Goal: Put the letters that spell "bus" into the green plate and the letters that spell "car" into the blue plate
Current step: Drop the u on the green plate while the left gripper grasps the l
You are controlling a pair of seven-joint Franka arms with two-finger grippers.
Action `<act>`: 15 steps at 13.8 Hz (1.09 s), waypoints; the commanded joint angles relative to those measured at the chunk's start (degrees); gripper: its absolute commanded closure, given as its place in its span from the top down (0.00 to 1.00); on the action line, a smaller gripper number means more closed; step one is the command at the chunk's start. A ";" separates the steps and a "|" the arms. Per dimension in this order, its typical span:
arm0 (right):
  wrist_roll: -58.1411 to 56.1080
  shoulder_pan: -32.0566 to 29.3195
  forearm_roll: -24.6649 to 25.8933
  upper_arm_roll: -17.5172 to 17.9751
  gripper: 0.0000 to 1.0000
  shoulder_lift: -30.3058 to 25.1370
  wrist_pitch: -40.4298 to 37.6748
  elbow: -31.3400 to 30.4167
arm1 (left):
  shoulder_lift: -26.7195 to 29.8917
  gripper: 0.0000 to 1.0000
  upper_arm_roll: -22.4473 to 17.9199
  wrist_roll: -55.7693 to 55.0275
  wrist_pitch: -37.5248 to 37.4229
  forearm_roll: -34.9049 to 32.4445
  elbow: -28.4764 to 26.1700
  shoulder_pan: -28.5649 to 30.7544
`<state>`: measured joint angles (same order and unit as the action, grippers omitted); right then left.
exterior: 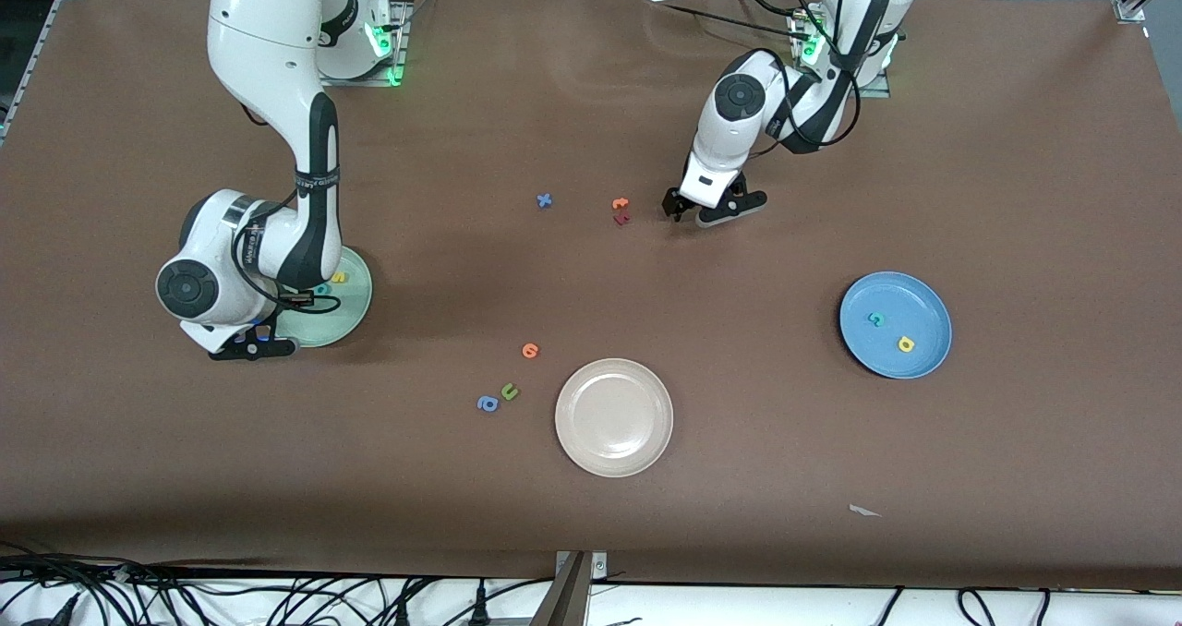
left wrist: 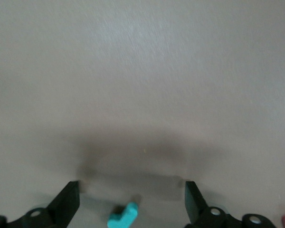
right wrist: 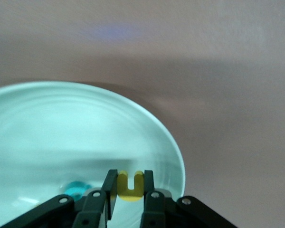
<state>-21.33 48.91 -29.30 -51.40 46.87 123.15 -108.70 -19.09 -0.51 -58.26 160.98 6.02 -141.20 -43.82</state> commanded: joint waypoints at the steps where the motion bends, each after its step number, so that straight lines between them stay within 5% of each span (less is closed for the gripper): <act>1: -0.48 1.45 -1.81 -0.28 1.00 -1.34 1.57 -2.31 | 2.56 0.91 0.60 -1.23 0.12 1.63 -3.20 -1.97; 6: 1.19 2.15 -2.07 -3.44 1.00 -3.36 -11.84 5.93 | 2.48 0.59 0.51 -1.68 0.29 1.63 -3.03 -2.06; 12: 5.33 2.68 -2.16 -10.38 1.00 -3.45 -33.04 24.30 | 1.95 0.56 0.25 -0.80 0.29 1.54 -2.77 -1.63; 15: 5.85 2.60 -1.64 -9.35 1.00 -5.98 -37.45 28.80 | 1.86 0.49 0.16 -0.80 0.38 1.54 -2.59 -1.54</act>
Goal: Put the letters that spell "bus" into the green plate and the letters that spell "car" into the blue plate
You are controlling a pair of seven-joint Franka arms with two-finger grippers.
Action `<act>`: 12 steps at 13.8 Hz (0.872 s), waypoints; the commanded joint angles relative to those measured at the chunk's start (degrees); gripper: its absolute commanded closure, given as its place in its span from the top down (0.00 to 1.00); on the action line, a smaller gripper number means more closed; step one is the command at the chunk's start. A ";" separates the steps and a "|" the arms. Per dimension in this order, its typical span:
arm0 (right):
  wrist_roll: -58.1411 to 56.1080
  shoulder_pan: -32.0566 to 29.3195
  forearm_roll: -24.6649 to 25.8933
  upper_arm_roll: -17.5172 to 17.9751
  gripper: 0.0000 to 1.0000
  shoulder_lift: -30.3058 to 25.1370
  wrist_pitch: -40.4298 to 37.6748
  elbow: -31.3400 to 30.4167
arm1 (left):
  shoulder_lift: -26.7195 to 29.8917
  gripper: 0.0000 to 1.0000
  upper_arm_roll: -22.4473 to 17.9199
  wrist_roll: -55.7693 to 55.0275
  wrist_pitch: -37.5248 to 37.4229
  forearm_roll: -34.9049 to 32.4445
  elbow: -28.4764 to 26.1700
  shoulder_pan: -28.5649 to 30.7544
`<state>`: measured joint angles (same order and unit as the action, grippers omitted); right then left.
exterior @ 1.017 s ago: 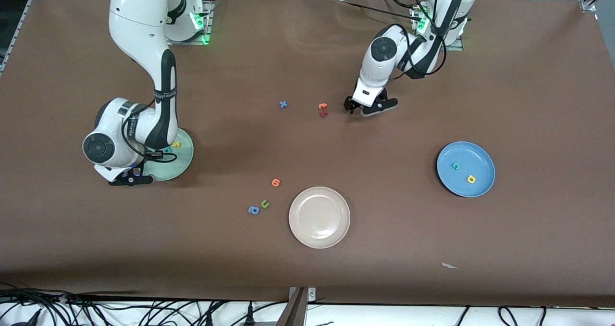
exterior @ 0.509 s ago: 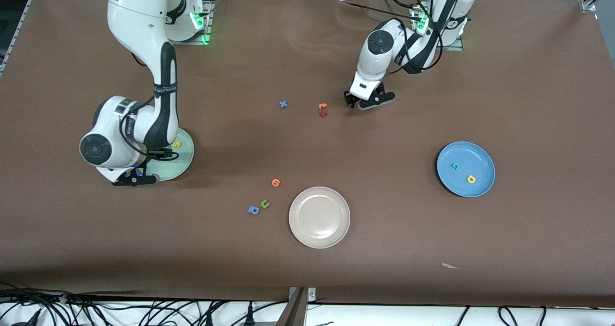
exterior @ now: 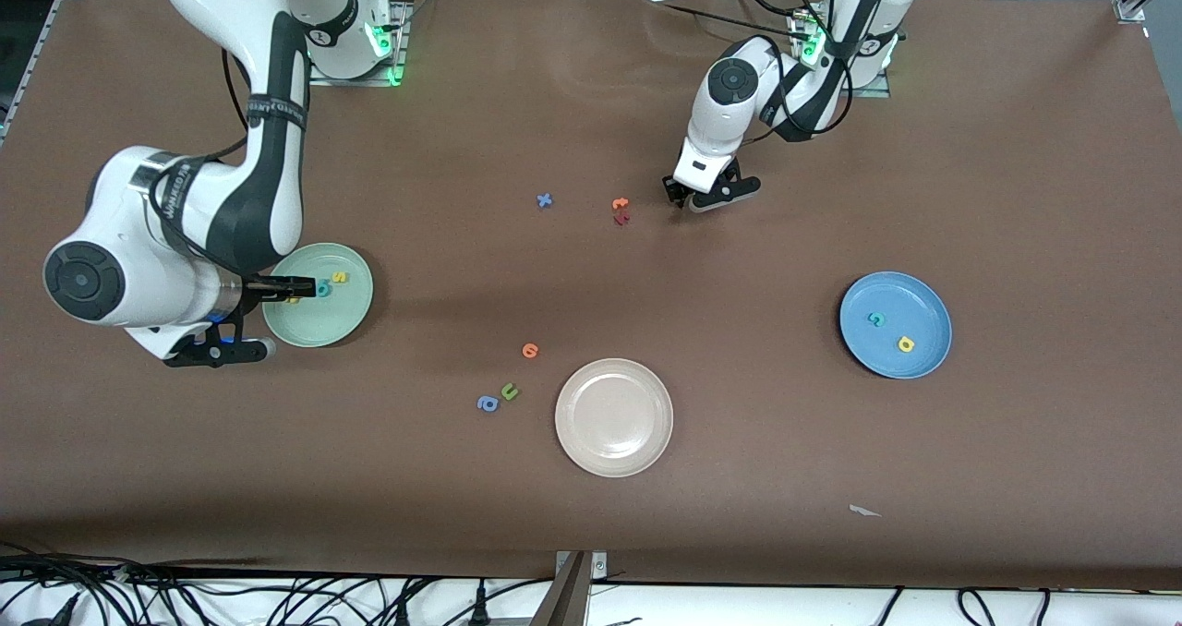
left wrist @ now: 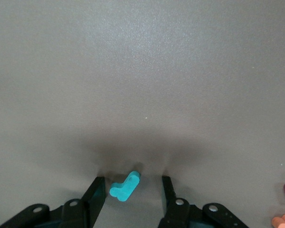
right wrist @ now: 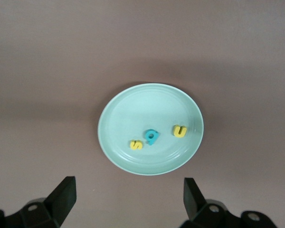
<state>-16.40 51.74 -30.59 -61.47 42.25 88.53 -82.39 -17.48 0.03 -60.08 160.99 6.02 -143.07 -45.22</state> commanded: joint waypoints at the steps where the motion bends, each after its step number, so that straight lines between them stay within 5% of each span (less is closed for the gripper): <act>1: 2.41 -1.20 0.44 3.70 1.00 -3.91 -2.75 2.24 | 0.17 0.48 -0.47 1.10 0.55 1.54 -0.72 -0.13; 4: 7.33 -10.05 11.04 18.69 1.00 -8.58 -1.96 1.98 | -0.27 0.44 -0.47 1.19 0.72 1.54 -0.72 -0.13; 6: 10.76 -18.22 19.48 31.00 1.00 -12.88 -0.65 1.98 | -0.53 0.31 -0.47 1.19 1.08 1.54 -0.72 -0.05; 11: 12.45 -47.29 27.24 61.06 1.00 -22.28 0.58 -1.35 | -1.06 0.23 -0.47 1.19 2.04 1.45 -0.72 -0.05; 12: 12.45 -48.39 28.91 62.42 1.00 -24.48 1.63 -3.02 | -1.15 0.19 -0.47 1.19 2.04 1.45 -0.72 -0.05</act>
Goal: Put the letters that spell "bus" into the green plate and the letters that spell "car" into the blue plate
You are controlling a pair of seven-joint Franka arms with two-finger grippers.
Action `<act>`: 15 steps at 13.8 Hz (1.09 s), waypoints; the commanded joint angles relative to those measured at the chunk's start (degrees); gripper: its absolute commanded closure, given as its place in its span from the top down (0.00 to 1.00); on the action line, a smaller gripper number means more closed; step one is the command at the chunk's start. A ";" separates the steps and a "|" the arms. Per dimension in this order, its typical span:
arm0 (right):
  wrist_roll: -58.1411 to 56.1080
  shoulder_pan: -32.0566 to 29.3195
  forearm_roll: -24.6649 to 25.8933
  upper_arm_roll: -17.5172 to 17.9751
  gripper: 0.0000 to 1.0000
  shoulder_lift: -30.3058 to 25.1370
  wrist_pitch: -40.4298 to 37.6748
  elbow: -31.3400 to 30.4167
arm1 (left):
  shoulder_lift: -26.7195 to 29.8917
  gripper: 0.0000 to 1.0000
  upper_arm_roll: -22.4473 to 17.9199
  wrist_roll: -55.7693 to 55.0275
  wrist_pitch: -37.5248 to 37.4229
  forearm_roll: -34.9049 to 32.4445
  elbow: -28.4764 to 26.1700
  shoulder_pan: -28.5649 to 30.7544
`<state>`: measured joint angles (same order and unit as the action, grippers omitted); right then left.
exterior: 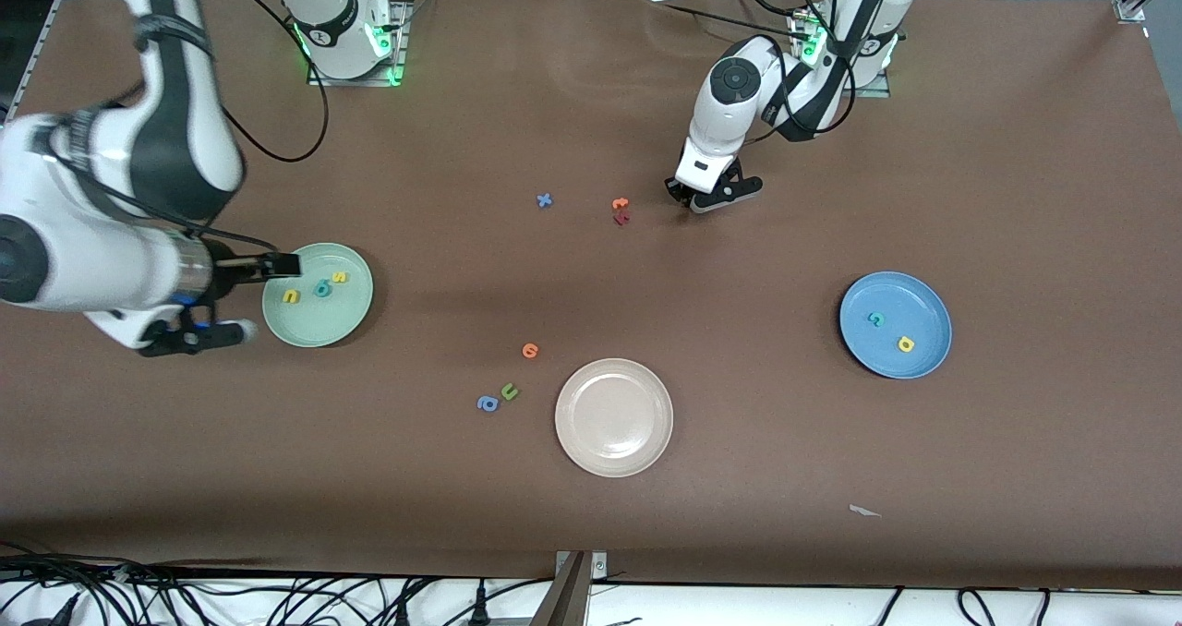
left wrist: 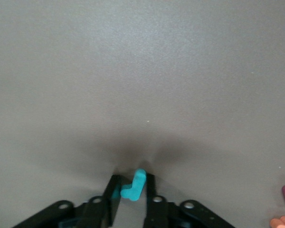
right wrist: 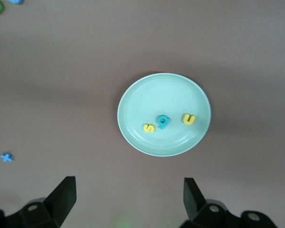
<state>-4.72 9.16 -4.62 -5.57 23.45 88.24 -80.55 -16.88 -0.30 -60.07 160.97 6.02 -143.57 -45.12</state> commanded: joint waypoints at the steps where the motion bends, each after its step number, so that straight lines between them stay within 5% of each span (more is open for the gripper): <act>1: 0.85 -6.08 3.47 6.53 1.00 -8.48 2.37 -7.23 | -1.75 0.16 -0.14 1.19 2.07 1.45 -0.22 -0.15; 6: -0.20 -10.31 6.00 6.71 1.00 -22.12 0.27 -11.39 | -1.75 0.09 -0.14 1.19 2.07 1.45 -0.22 -0.06; 11: 0.06 -9.69 6.37 6.88 1.00 -22.39 1.58 -10.59 | -0.53 0.04 -0.67 1.36 1.45 0.93 0.30 0.99; 15: -0.02 -9.78 6.20 6.62 1.00 -21.95 3.25 -10.42 | 3.16 0.04 -8.65 13.10 -5.20 0.66 3.99 1.61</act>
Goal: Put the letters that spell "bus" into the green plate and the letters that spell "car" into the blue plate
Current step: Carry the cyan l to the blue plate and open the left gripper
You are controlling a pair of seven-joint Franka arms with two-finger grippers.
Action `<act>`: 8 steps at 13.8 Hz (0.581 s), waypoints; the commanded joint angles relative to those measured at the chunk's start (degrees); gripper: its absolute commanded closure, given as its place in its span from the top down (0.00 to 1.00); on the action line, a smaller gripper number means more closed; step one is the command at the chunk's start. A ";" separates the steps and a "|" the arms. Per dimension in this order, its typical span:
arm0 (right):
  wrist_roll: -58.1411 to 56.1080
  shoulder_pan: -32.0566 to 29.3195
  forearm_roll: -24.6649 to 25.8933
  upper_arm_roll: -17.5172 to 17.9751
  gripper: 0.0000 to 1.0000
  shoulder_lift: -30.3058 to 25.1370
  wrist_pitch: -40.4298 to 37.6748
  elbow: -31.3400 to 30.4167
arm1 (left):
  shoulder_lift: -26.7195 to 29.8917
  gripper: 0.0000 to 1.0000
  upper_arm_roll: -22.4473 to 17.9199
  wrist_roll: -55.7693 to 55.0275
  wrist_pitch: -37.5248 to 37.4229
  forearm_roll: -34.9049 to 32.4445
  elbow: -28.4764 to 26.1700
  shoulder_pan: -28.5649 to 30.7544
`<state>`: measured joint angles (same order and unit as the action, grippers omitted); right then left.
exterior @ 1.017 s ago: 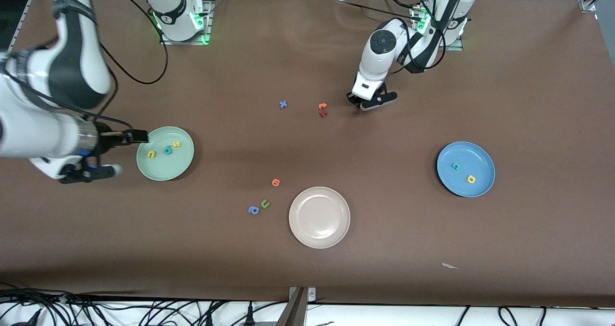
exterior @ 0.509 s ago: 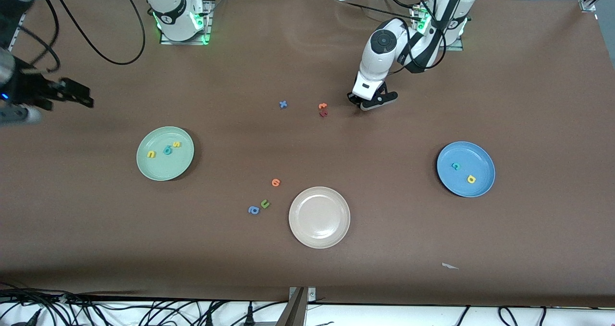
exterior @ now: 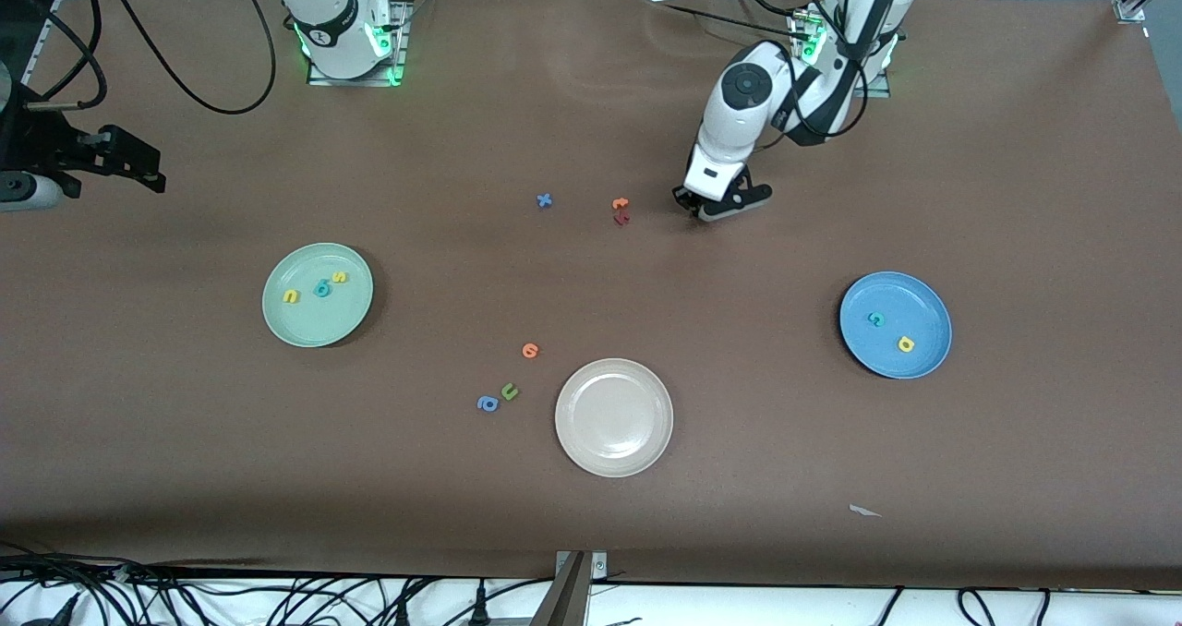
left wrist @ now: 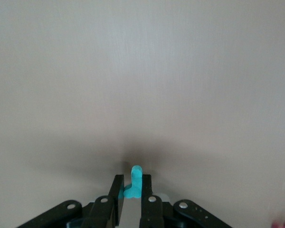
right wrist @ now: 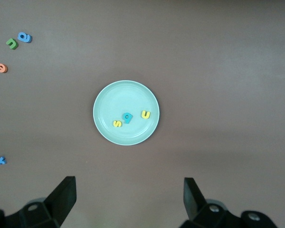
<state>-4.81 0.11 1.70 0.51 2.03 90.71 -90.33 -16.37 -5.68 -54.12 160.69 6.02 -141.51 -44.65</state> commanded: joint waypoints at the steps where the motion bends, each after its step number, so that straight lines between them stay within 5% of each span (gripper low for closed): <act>1: 0.15 -0.90 -0.29 0.28 1.00 -0.02 0.70 -0.63 | 3.09 0.04 -4.94 10.58 -8.25 0.66 3.85 2.19; 5: -0.03 -0.82 -0.29 0.37 1.00 0.34 0.70 -0.46 | 2.83 0.04 -9.86 28.23 -28.98 0.66 17.72 11.14; 8: -0.12 -0.73 -0.38 0.46 1.00 0.60 0.70 -0.37 | 0.56 0.04 -13.74 44.58 -34.12 0.66 24.69 17.82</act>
<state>-4.78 -0.07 1.68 0.42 2.88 90.90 -90.37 -13.43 -18.48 -18.66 129.06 6.01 -120.73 -30.41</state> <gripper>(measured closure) 0.000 0.811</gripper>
